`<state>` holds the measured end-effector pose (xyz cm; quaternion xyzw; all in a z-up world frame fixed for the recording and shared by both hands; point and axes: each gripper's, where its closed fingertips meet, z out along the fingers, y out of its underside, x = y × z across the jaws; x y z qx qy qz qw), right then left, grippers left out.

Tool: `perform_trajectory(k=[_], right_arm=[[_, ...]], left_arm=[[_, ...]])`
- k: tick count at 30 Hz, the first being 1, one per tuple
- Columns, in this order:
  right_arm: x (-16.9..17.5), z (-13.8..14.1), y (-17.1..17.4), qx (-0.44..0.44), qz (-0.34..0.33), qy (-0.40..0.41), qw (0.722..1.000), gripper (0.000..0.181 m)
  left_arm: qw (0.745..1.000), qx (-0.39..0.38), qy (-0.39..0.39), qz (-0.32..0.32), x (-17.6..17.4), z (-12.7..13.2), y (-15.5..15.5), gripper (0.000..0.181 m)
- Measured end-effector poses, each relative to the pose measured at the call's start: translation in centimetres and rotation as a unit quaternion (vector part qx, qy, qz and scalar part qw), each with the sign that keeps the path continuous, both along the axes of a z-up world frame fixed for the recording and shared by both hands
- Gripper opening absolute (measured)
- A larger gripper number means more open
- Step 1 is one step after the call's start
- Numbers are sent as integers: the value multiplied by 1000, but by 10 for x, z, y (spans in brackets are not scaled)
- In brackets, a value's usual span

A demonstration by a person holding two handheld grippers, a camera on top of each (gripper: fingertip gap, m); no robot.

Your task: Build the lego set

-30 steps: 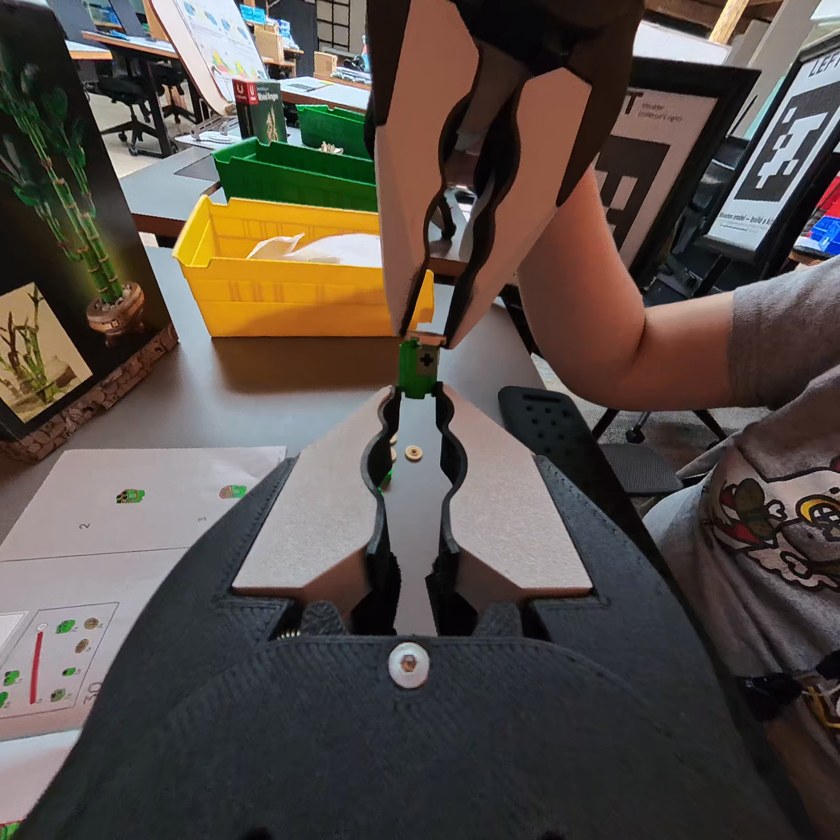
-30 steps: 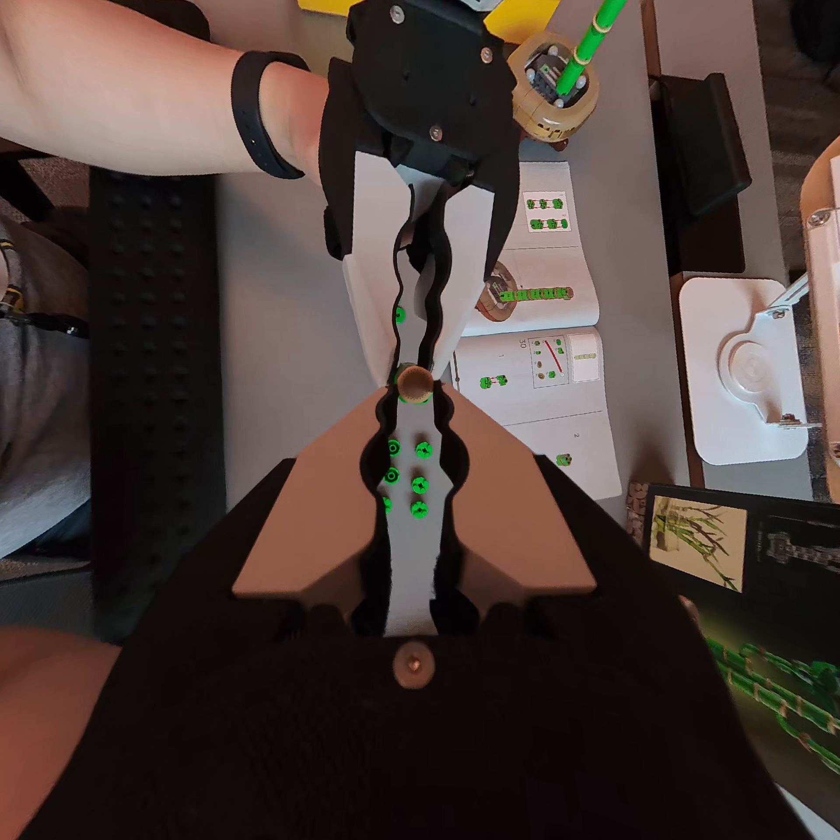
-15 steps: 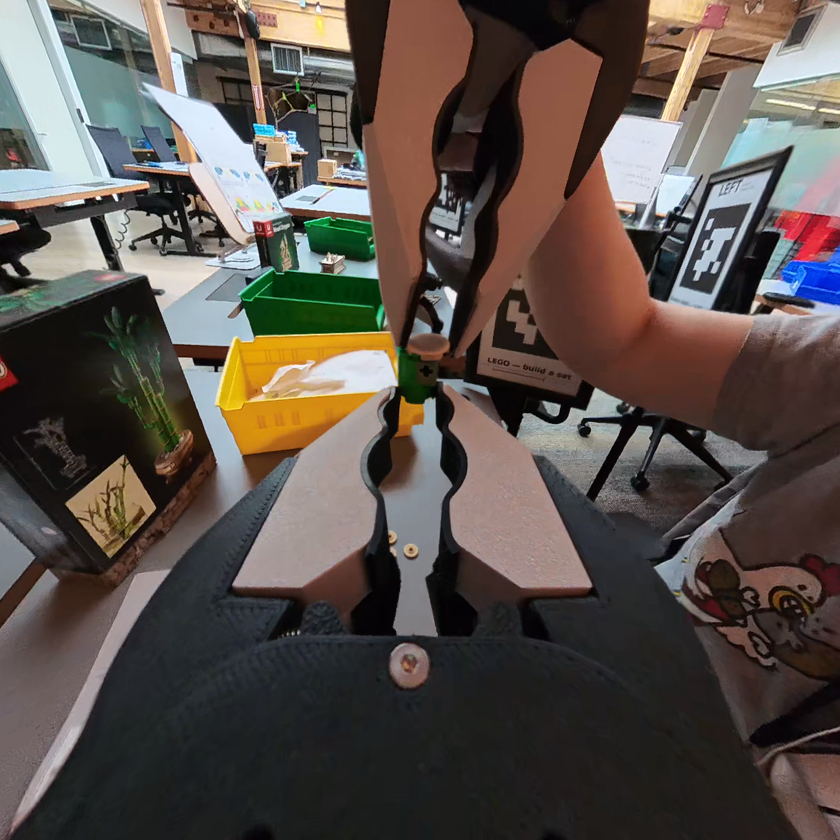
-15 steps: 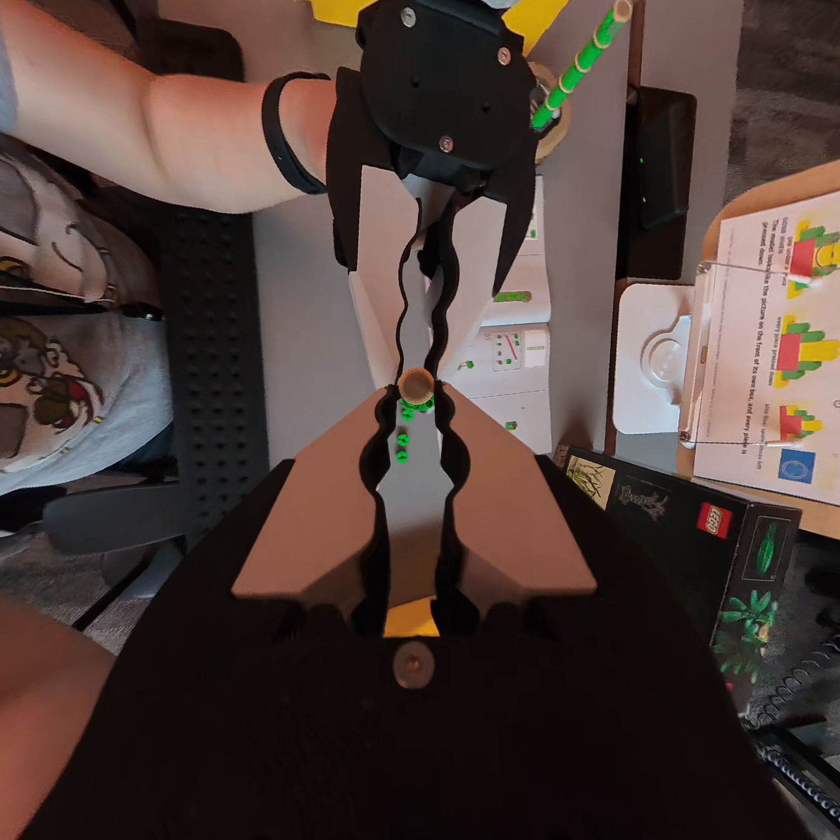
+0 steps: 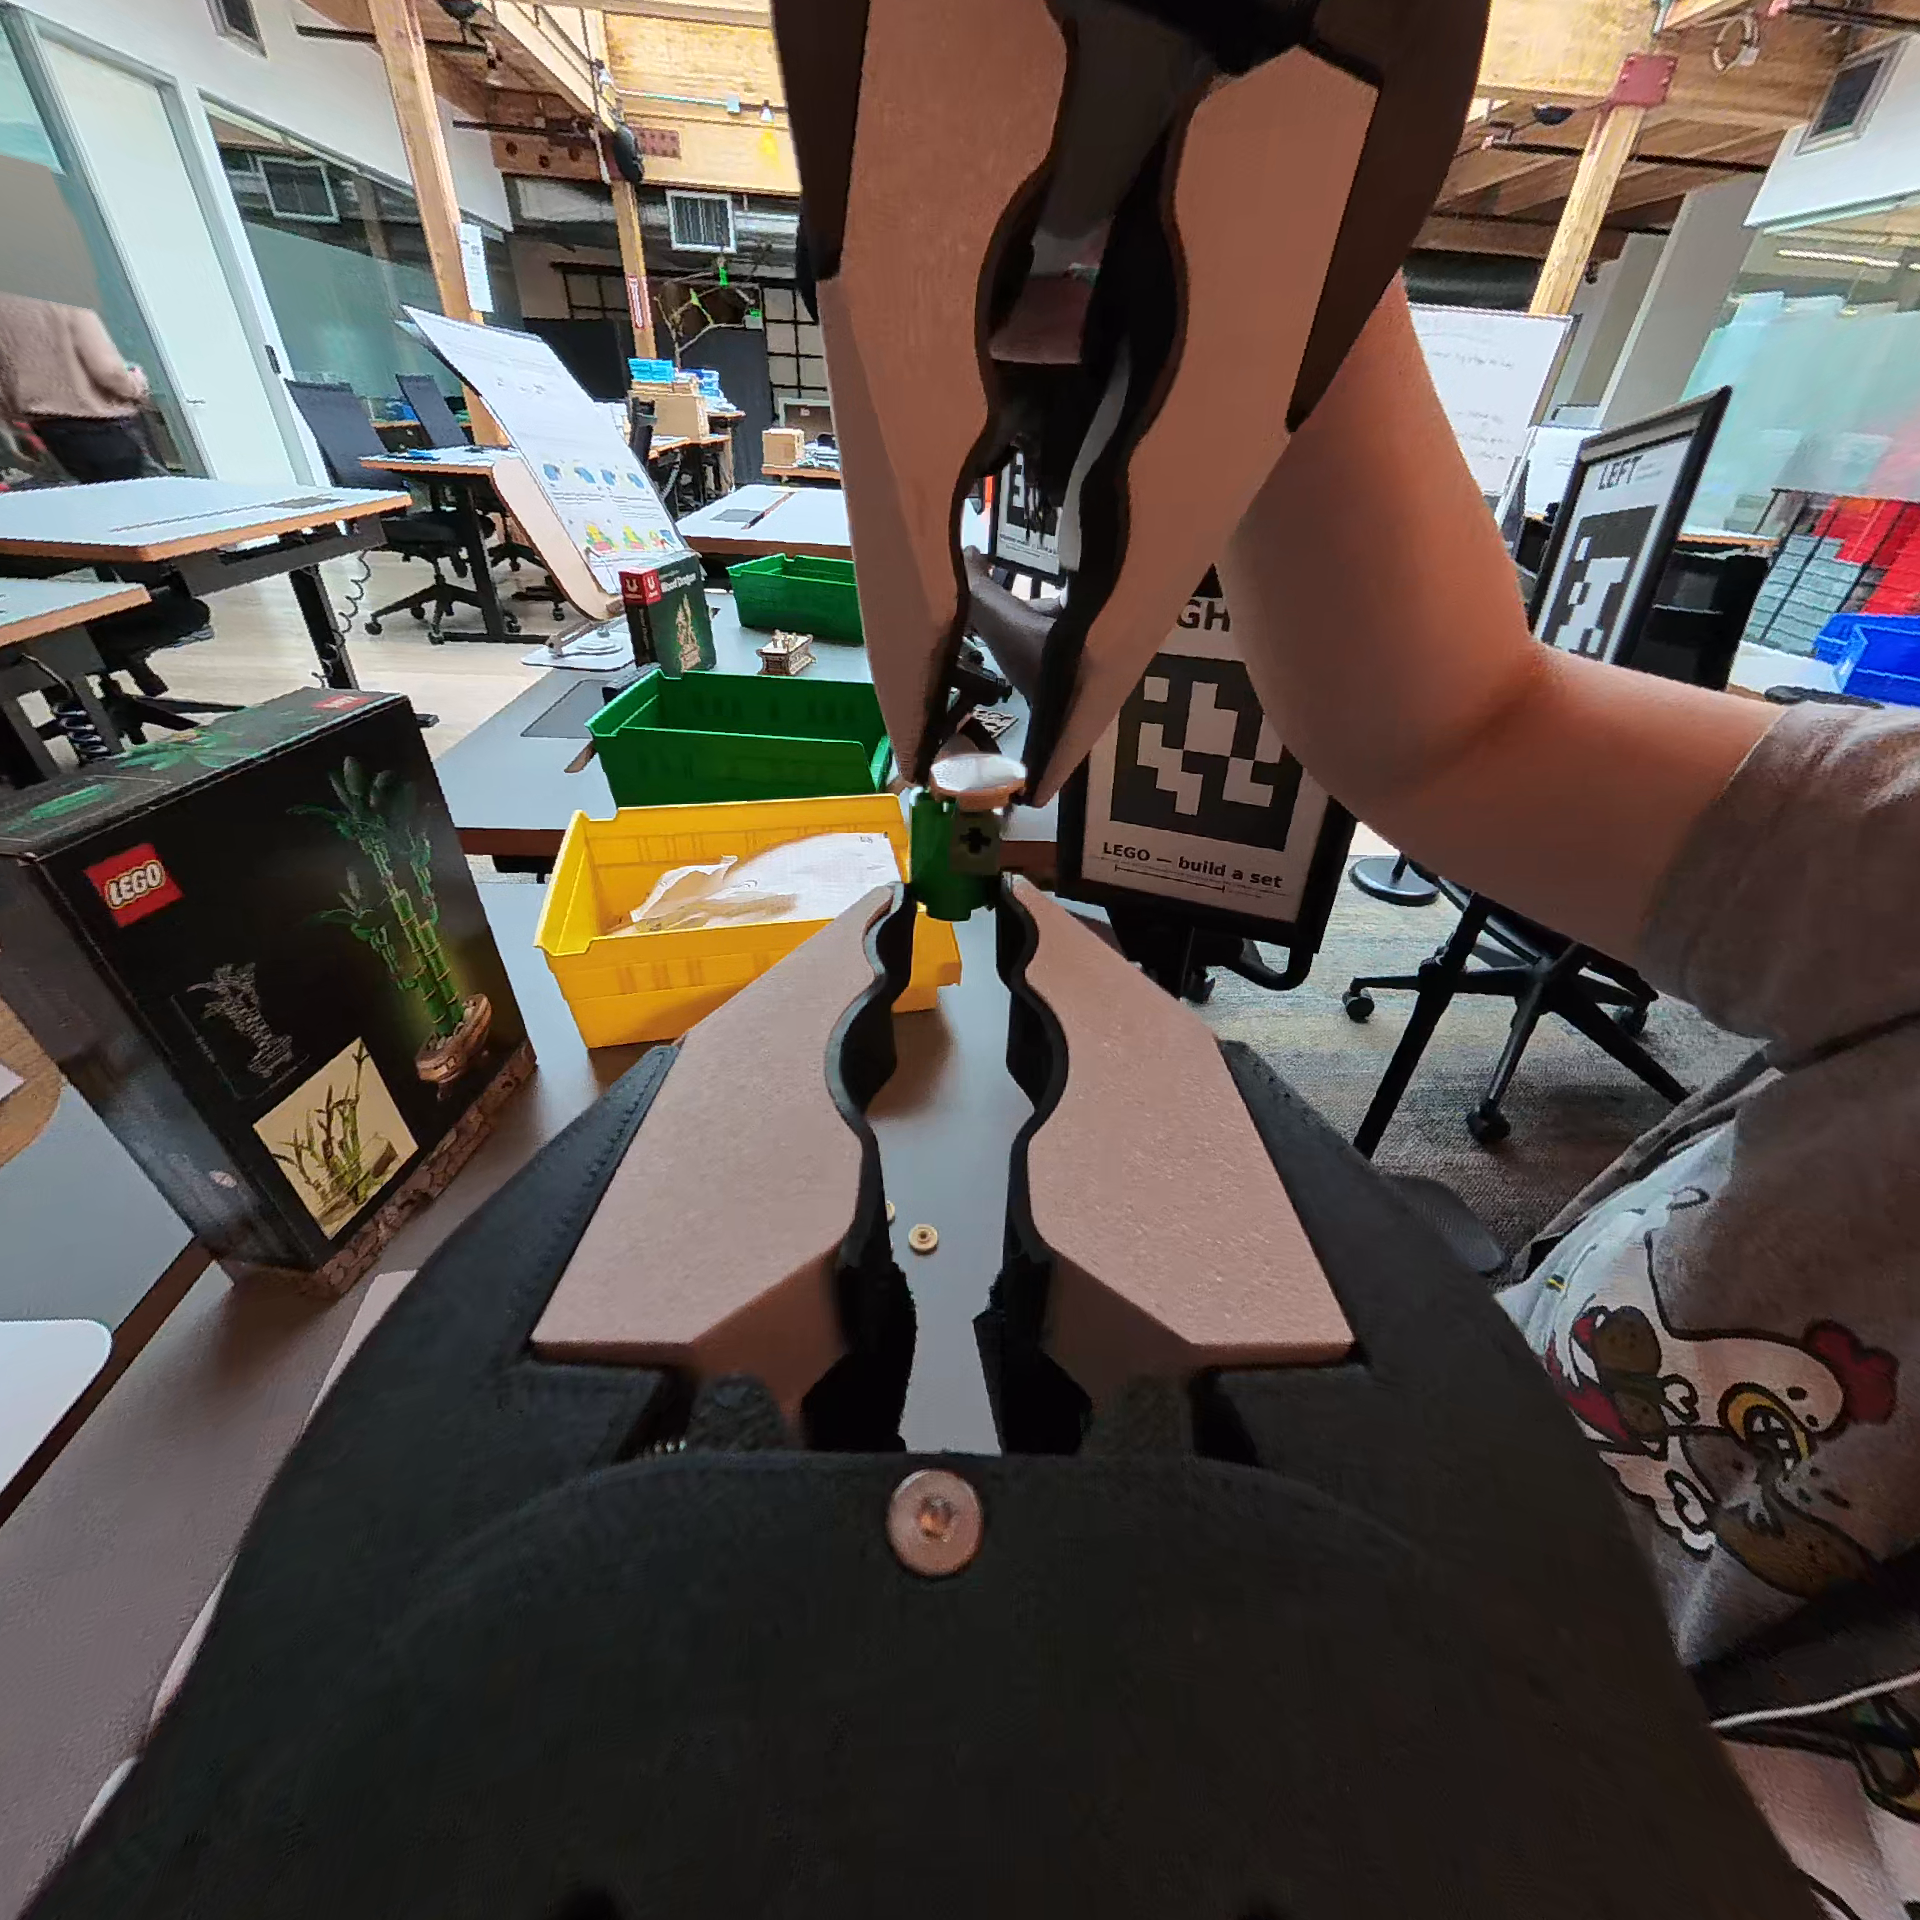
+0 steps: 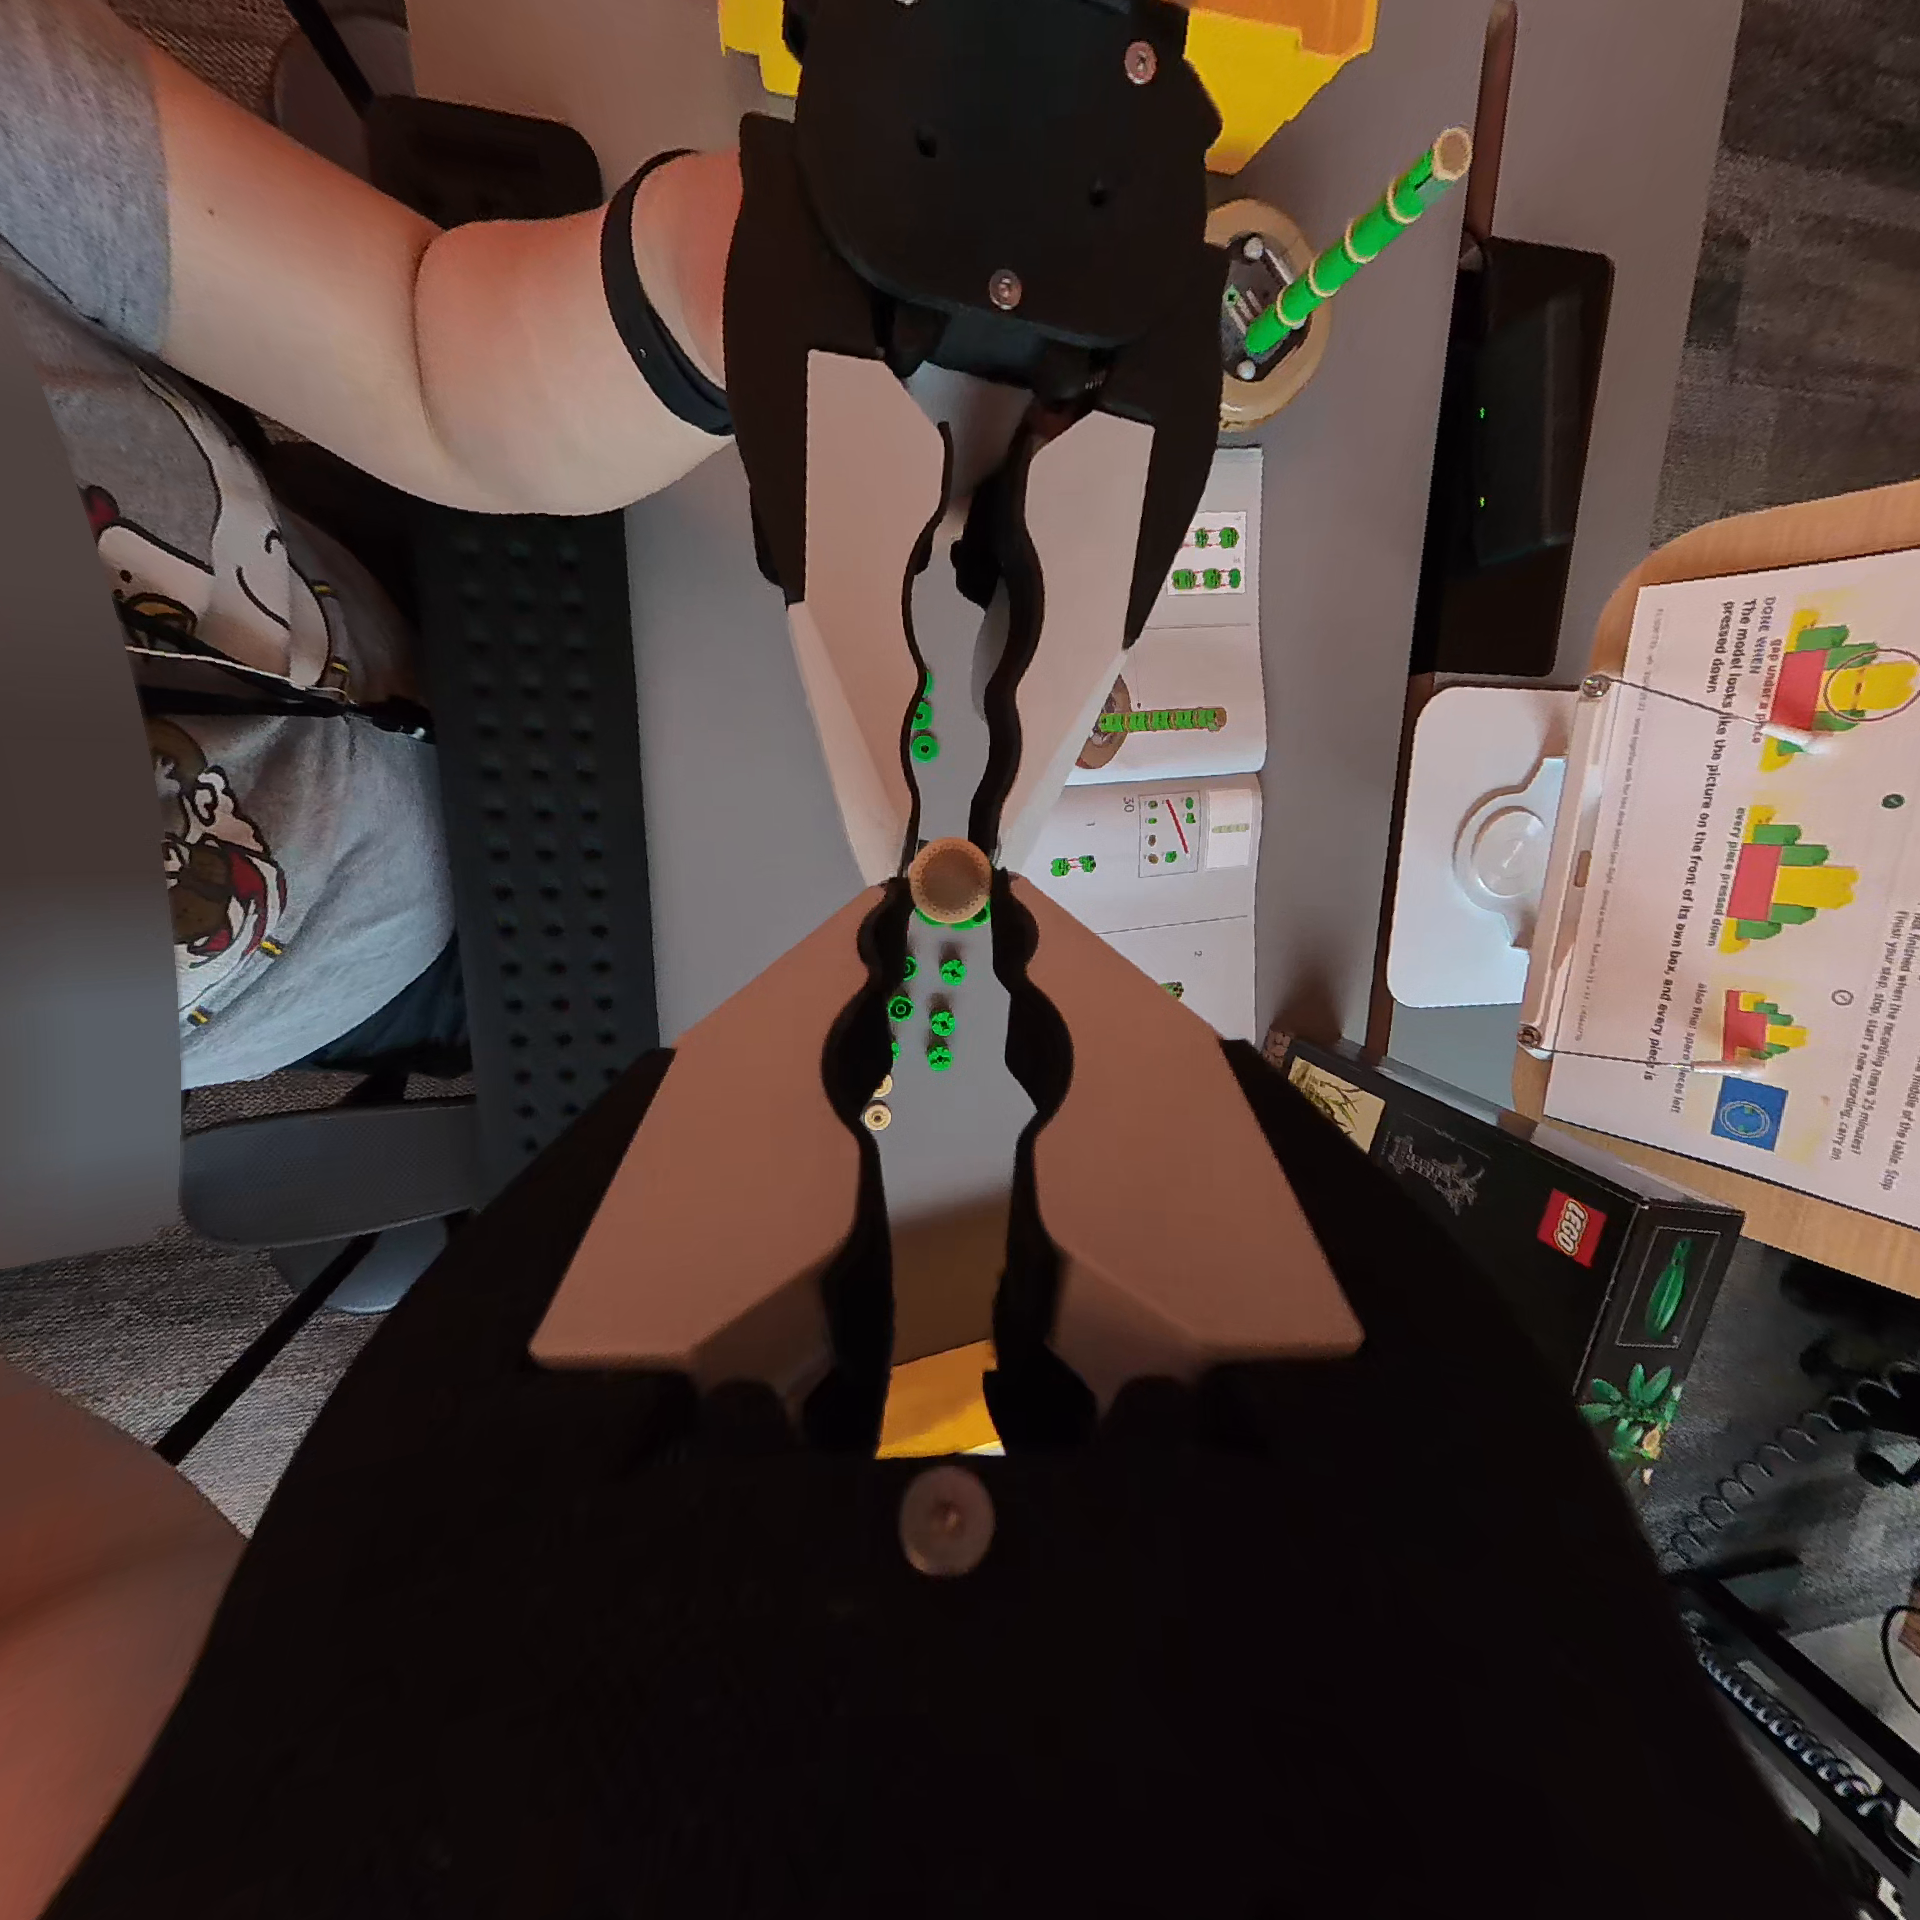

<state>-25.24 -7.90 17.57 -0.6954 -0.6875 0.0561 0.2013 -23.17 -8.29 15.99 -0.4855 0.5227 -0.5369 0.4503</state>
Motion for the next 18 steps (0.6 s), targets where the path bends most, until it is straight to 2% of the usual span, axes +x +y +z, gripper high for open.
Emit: perform_trajectory(k=[18], right_arm=[[-6,-3,-2,-14,-23,16,1000,17]], left_arm=[[1000,12,19,8,-12,-3,-2,14]])
